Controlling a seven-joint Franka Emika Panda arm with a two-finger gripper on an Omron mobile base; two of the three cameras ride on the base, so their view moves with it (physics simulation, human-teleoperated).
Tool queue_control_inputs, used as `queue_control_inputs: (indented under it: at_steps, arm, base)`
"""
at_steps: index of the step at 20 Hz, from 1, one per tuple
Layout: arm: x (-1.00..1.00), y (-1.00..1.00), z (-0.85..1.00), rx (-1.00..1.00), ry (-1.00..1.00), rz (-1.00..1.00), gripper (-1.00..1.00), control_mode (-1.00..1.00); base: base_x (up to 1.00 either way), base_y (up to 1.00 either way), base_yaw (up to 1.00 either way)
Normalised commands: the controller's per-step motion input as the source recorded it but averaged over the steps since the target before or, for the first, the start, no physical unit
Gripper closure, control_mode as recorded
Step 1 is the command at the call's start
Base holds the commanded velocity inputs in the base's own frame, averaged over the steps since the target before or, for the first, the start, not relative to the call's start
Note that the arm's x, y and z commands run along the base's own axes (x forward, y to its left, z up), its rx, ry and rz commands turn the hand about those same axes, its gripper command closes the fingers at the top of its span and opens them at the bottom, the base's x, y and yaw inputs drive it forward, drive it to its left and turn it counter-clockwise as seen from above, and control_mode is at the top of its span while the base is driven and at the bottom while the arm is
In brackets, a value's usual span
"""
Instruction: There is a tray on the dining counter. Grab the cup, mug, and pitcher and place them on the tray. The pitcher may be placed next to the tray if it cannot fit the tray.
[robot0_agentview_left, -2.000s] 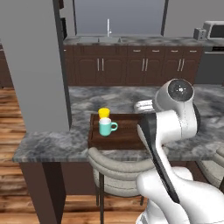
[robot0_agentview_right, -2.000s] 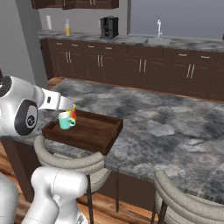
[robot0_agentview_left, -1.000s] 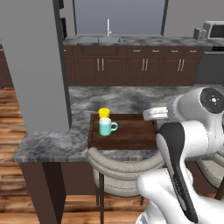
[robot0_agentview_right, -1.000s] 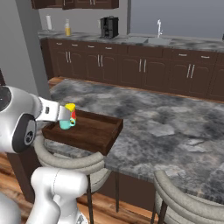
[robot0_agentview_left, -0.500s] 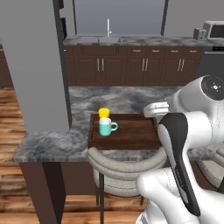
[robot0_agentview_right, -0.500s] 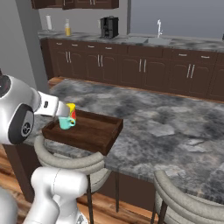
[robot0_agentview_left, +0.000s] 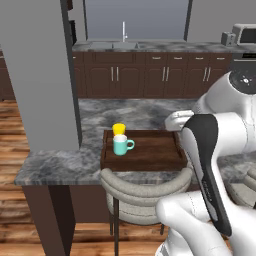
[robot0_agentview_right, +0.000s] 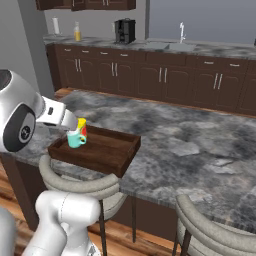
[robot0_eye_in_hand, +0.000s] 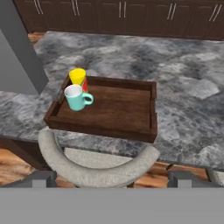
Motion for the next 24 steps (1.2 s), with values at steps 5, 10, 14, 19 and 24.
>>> queue_control_inputs:
  at_steps: [5,10,14,19,24]
  arm:
    - [-0.34,0.07,0.0,0.0,0.0,0.0,-1.0,1.0]
    - [0.0,0.0,0.0,0.0,0.0,0.0,-1.0,1.0]
    - [0.0,0.0,0.0,0.0,0.0,0.0,-1.0,1.0]
    - [0.0,0.0,0.0,0.0,0.0,0.0,-1.0,1.0]
    - [0.0,0.0,0.0,0.0,0.0,0.0,-1.0,1.0]
  base:
    - [-0.37,0.05,0.0]
    - [-1.0,0.56,0.0]
    - [-0.71,0.85,0.0]
    - [-0.26,1.0,0.0]
    - [0.01,1.0,-0.09]
